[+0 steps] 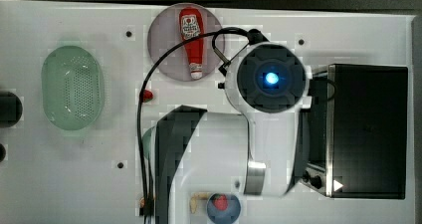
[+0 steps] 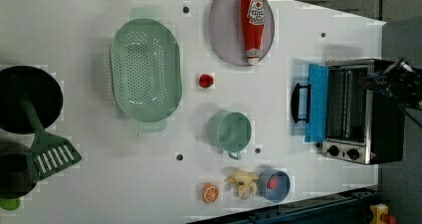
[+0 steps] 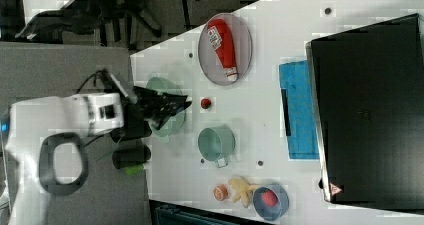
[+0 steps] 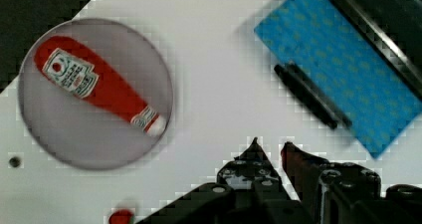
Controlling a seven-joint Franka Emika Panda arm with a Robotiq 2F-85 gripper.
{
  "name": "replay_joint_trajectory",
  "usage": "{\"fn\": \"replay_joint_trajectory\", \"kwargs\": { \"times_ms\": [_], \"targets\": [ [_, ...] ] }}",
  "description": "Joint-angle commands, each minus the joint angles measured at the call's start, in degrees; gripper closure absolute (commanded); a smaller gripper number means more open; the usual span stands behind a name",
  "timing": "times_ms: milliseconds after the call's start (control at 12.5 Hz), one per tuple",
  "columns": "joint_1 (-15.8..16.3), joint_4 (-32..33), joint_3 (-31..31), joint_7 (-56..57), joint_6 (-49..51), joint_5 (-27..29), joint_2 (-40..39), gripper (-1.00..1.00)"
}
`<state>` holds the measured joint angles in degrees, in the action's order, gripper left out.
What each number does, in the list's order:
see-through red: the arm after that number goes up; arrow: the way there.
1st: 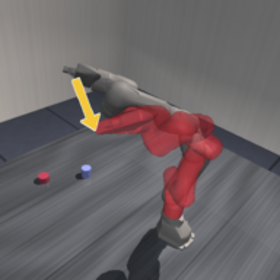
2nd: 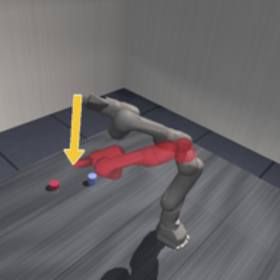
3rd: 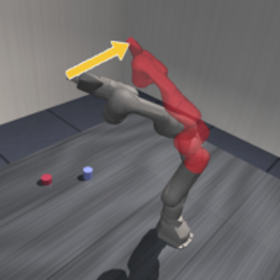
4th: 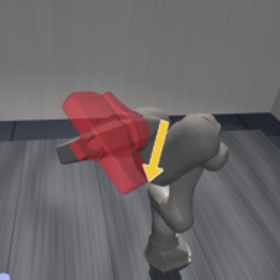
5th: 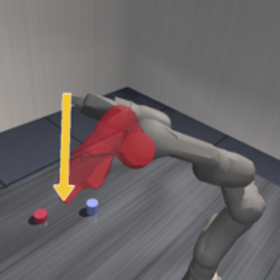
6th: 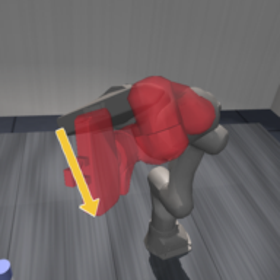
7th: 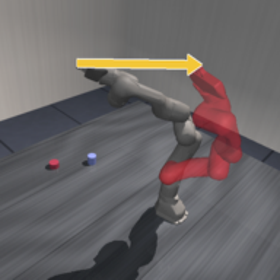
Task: Flap open oven.
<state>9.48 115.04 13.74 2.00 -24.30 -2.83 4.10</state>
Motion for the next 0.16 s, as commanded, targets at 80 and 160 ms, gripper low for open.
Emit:
{"fn": "replay_joint_trajectory", "kwargs": {
  "times_ms": [80,160],
  "targets": [
    [-0.1,-1.7,-0.8,-4.8,6.3,0.4,3.7,0.65],
    [-0.1,-2.1,-0.7,-4.8,7.9,0.4,5.1,0.65]
  ]
}}
